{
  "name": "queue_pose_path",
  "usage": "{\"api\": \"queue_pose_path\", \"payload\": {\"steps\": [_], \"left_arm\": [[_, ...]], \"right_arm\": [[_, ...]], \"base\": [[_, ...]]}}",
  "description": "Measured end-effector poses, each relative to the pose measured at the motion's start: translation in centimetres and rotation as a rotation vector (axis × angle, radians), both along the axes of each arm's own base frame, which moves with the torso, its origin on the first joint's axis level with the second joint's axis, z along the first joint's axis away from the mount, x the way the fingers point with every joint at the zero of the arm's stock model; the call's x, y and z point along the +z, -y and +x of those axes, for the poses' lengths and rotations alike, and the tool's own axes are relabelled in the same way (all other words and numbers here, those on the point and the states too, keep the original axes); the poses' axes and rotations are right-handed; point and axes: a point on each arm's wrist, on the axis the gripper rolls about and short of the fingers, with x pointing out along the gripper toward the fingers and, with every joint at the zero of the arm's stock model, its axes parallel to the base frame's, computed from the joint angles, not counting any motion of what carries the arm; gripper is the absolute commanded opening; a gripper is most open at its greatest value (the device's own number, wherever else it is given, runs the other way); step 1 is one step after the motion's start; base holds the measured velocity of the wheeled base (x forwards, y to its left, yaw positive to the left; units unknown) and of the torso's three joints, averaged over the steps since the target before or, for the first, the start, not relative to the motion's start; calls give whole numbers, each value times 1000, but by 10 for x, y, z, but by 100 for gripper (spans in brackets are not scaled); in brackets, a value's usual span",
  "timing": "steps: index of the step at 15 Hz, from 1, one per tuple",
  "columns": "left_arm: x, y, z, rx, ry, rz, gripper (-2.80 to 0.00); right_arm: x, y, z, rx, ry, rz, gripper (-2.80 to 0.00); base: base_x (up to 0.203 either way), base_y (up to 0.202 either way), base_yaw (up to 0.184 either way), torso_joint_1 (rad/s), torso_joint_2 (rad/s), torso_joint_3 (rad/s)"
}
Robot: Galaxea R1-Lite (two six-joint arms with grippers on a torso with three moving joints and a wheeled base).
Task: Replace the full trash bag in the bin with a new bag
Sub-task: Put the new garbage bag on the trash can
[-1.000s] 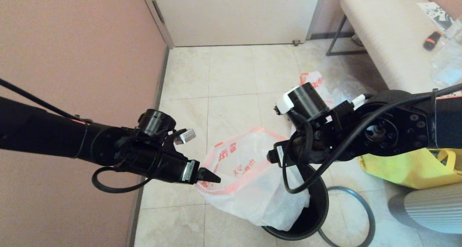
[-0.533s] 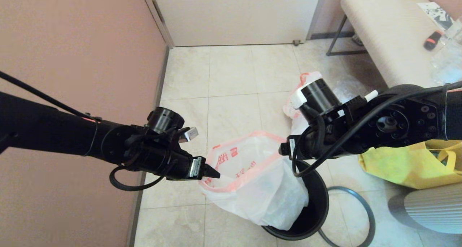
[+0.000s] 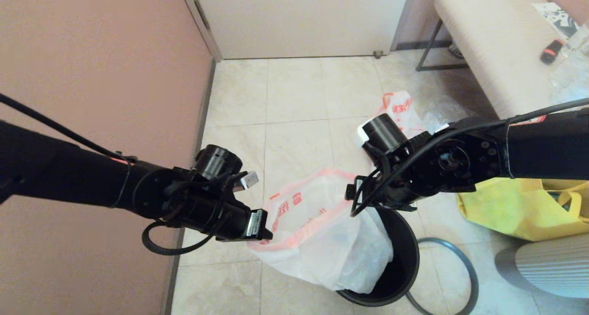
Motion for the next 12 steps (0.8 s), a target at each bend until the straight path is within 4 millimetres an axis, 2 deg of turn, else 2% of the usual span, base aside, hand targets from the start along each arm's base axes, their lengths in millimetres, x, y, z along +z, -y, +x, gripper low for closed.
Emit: {"api": "queue_pose_path", "payload": {"steps": [2,5,9,12], "left_arm": [[-4,3,-1,-8,-8,2,-280],[-5,4,-2,-12,-12,4,-280],[2,4,-7,-19,5,-3,-280],[3,3,-12,-25,7,-4,-280]], "right_arm": [[10,-5,5,0,1,88,0],[11,-10,14,-7,-9,92,0],[-5,-16,41,-34,-39,62,0],[-16,-22,60,-32,11,68,0]], "base": [[0,0,0,0,0,0],[0,0,0,0,0,0],[0,0,0,0,0,0],[0,0,0,0,0,0]]}}
